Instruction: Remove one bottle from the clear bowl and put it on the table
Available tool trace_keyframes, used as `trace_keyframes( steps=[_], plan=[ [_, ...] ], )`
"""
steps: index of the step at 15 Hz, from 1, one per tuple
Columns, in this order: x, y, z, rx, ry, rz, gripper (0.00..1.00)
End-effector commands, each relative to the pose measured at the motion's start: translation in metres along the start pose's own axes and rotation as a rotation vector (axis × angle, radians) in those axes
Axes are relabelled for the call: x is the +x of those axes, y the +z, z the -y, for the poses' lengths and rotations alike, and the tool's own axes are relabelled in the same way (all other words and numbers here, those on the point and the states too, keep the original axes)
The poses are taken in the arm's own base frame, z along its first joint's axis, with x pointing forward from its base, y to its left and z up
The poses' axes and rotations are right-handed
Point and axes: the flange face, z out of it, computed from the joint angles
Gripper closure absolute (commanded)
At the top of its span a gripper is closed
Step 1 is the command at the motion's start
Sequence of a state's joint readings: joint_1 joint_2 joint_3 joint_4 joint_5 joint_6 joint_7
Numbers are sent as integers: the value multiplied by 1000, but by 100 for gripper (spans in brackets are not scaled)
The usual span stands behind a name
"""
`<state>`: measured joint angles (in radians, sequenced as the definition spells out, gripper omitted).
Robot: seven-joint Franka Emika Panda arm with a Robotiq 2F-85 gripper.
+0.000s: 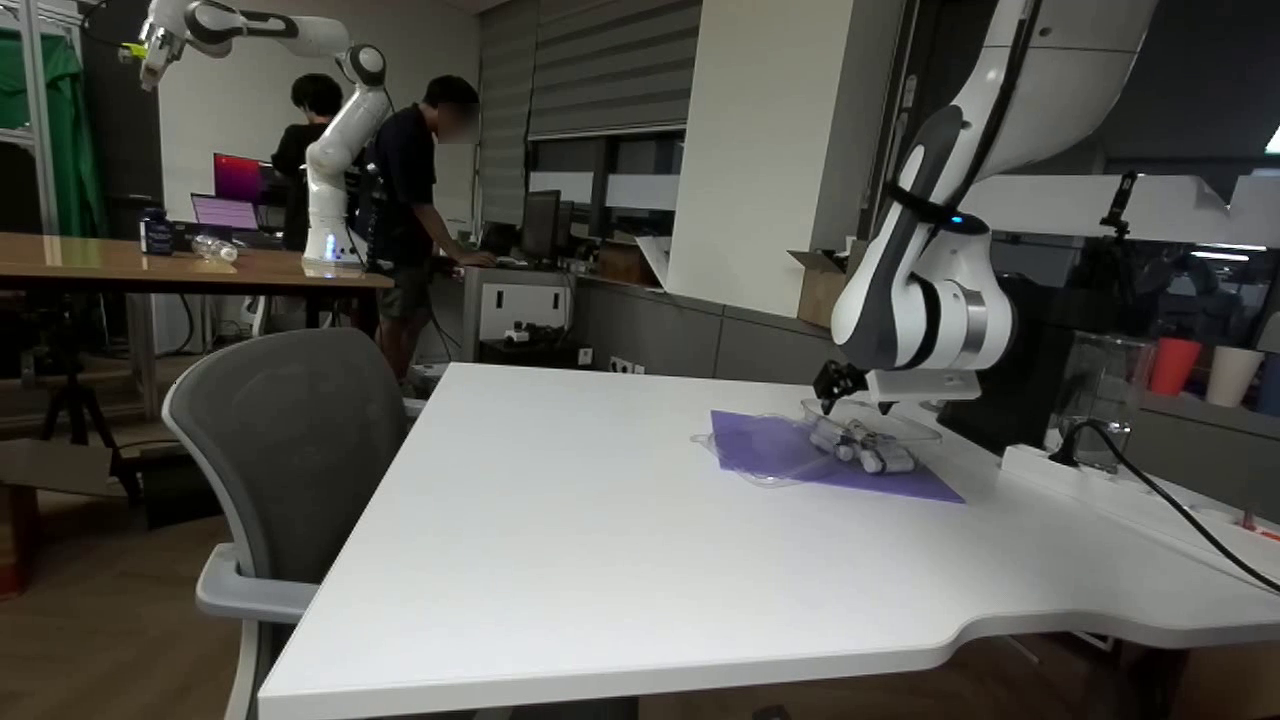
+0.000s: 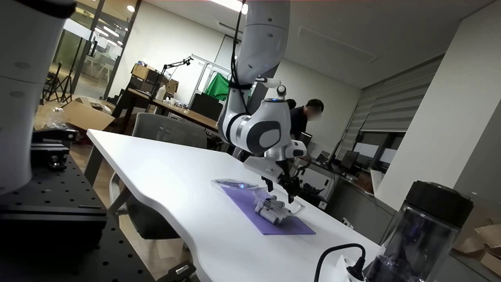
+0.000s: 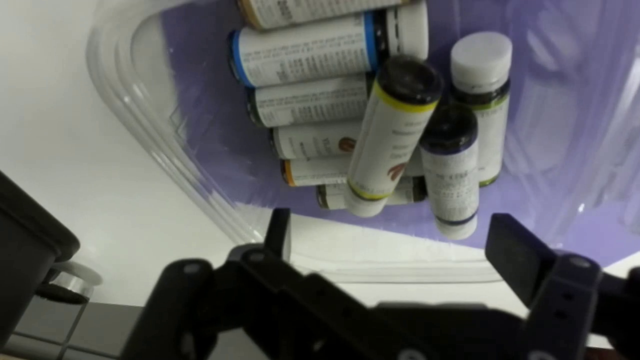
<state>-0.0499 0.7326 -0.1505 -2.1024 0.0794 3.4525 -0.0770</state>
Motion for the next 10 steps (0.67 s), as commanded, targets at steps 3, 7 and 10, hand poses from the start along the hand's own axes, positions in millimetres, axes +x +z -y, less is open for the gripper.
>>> trace_keyframes(
  steps=[3, 7, 10],
  plan=[
    [-19, 0, 0, -9, 38, 39, 0],
    [-36, -3, -6, -32, 60, 75, 0],
    [-43, -5, -10, -45, 68, 91, 0]
  ],
)
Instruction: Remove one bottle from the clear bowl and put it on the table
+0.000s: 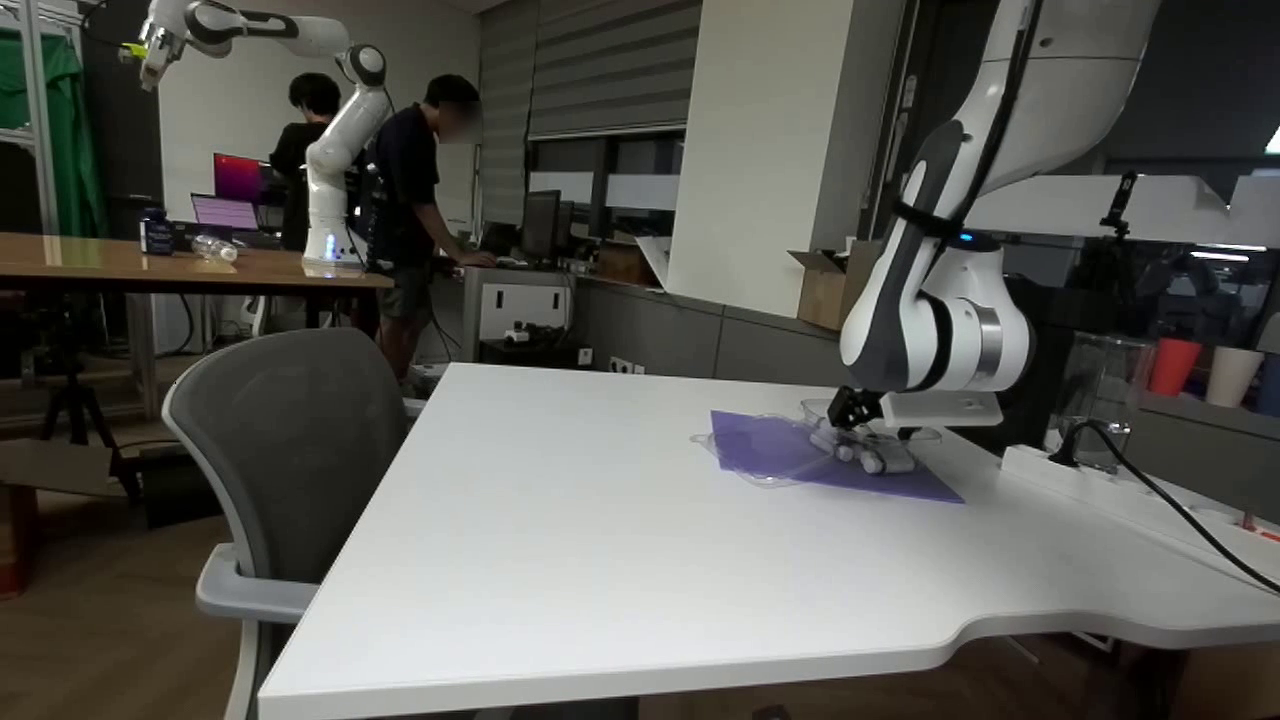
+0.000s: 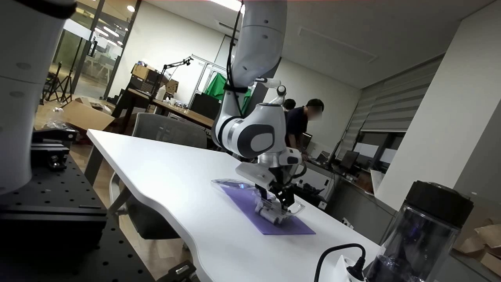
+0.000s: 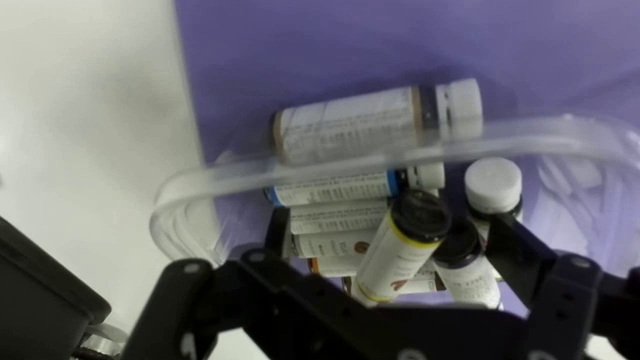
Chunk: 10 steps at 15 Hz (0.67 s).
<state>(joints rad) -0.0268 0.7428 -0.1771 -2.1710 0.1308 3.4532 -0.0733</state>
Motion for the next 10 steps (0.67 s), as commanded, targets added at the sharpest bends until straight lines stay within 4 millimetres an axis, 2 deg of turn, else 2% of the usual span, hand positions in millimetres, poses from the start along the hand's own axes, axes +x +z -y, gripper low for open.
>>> trace_keyframes(
  steps=[1, 4, 5, 6, 10],
  plan=[
    [-6, -9, -3, -15, 36, 17, 0],
    [-7, -12, -4, -16, 37, 12, 0],
    [-5, -12, -4, -14, 39, 8, 11],
    [-2, -13, -4, -14, 40, 2, 27],
    [3, -16, -4, -12, 42, -10, 55]
  ],
)
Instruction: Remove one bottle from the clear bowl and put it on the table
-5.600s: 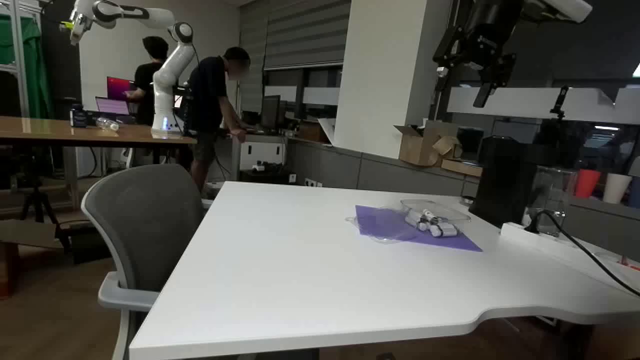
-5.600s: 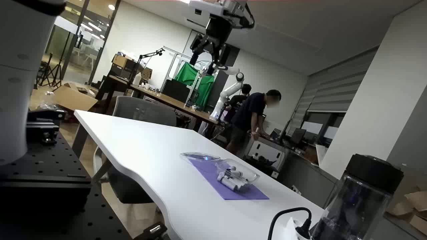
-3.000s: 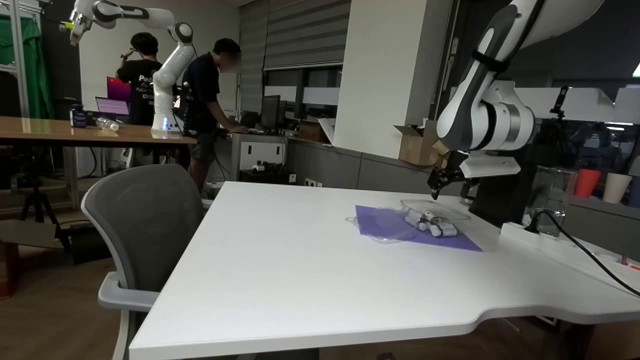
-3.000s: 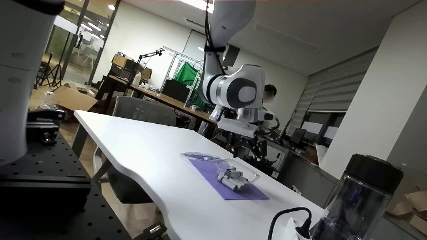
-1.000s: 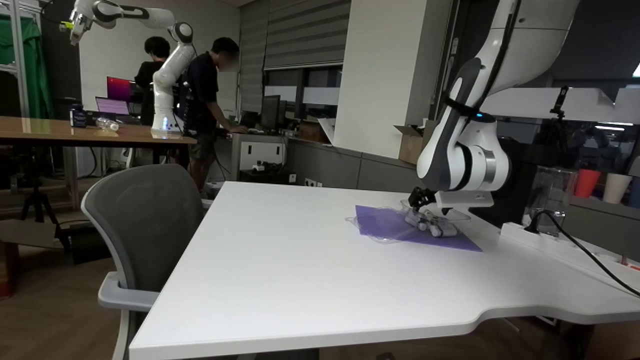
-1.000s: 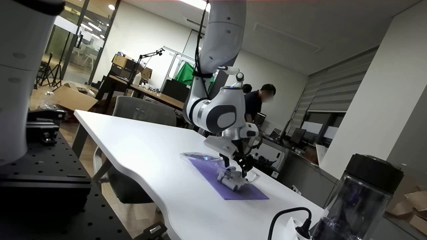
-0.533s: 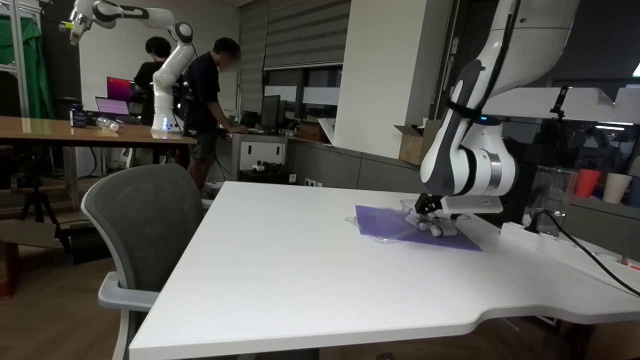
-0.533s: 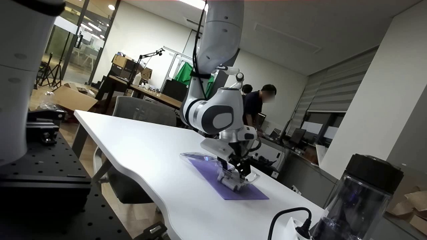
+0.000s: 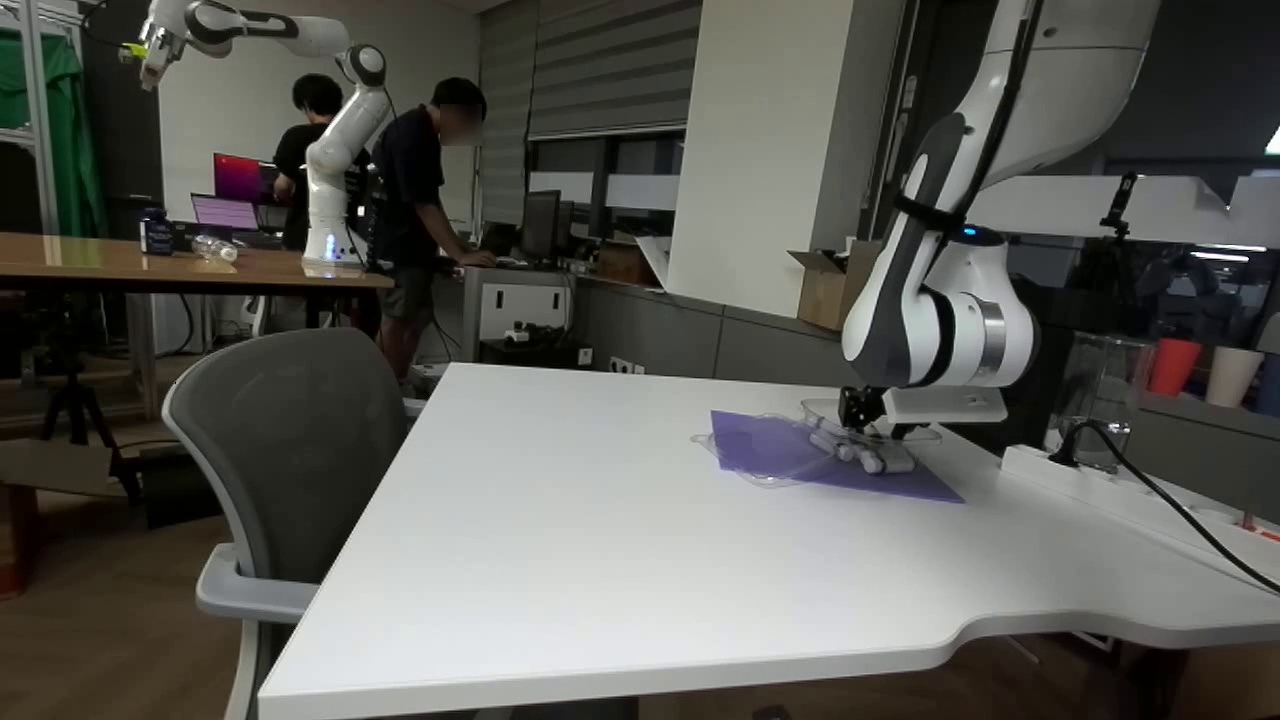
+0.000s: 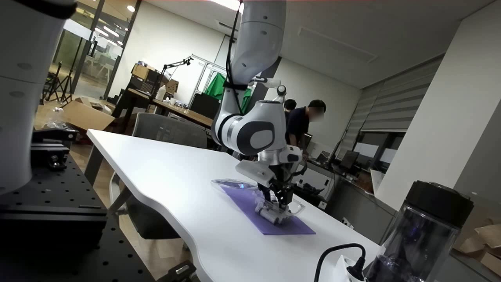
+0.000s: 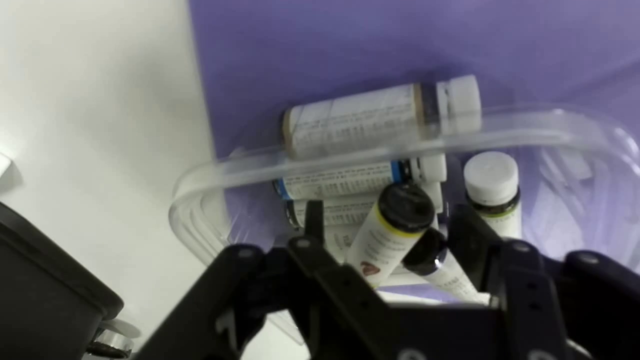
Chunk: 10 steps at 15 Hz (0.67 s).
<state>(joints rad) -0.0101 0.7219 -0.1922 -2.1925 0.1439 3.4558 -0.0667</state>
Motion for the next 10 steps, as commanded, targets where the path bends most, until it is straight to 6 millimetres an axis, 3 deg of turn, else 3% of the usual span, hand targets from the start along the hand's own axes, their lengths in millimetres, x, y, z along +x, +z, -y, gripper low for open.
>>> trace_keyframes(
  steps=[1, 6, 7, 10],
  plan=[
    [2, -9, -2, -2, 29, -5, 63],
    [3, -9, -2, 1, 31, -5, 97],
    [1, -12, 0, 14, 21, -1, 94],
    [23, -28, 11, 38, -19, -48, 93]
  ],
)
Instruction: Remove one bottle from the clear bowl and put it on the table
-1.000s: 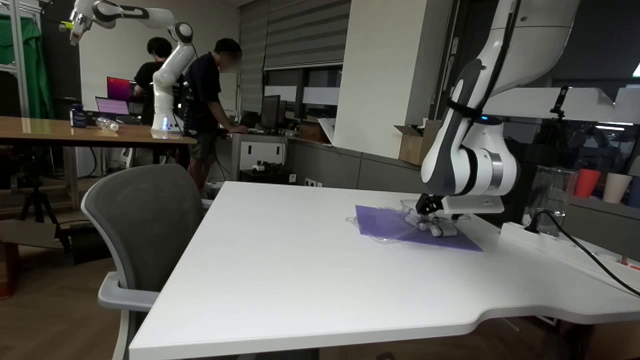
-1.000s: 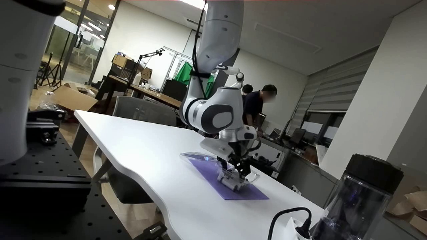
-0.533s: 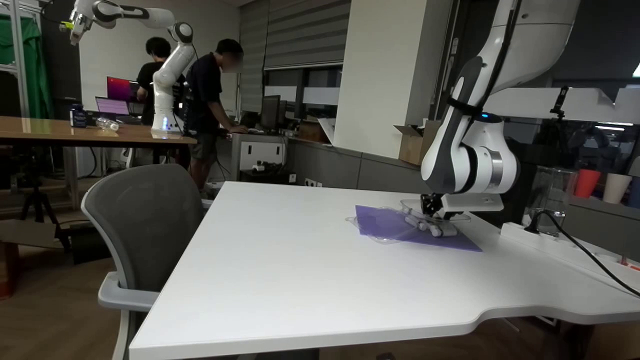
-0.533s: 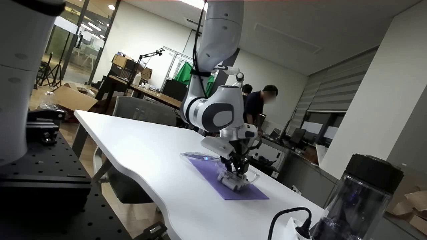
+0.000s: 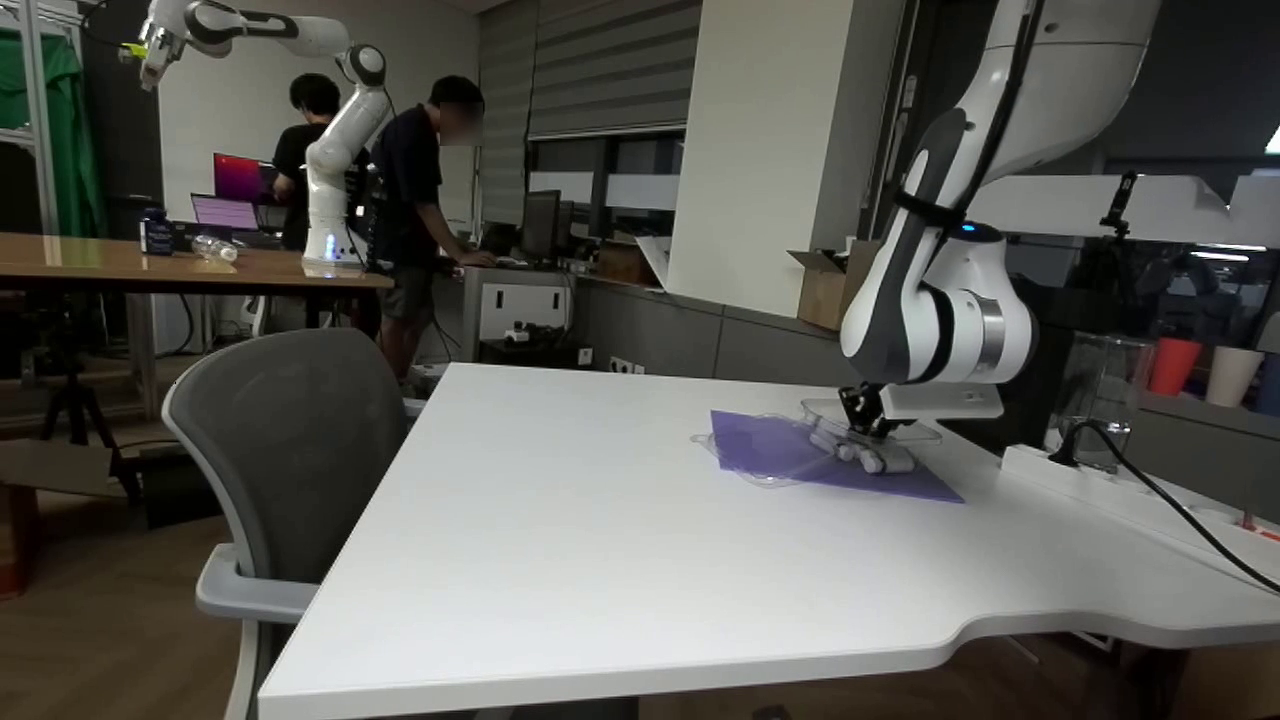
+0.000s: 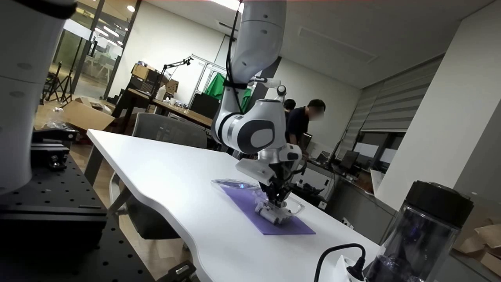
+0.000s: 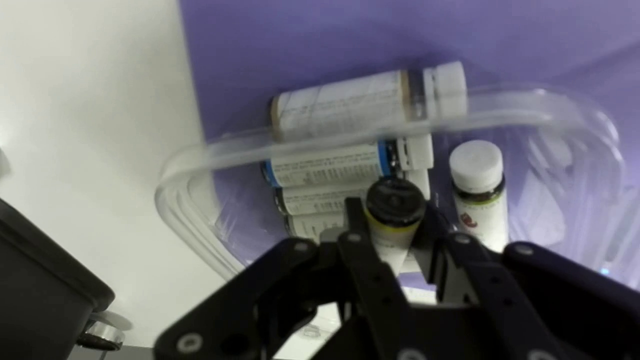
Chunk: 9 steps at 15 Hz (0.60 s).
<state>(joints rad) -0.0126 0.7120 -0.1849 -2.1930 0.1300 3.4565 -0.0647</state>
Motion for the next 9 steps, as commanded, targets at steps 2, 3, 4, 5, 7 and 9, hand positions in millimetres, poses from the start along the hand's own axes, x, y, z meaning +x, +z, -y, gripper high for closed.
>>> trace_keyframes(
  steps=[2, 3, 4, 5, 7, 9],
  plan=[
    [34, -39, 13, 41, -29, -73, 93],
    [41, -47, 15, 48, -37, -91, 93],
    [47, -56, 19, 59, -51, -107, 93],
    [53, -65, 23, 70, -61, -121, 93],
    [57, -78, 34, 95, -90, -138, 93],
    [54, -88, 45, 125, -118, -141, 93]
  ],
)
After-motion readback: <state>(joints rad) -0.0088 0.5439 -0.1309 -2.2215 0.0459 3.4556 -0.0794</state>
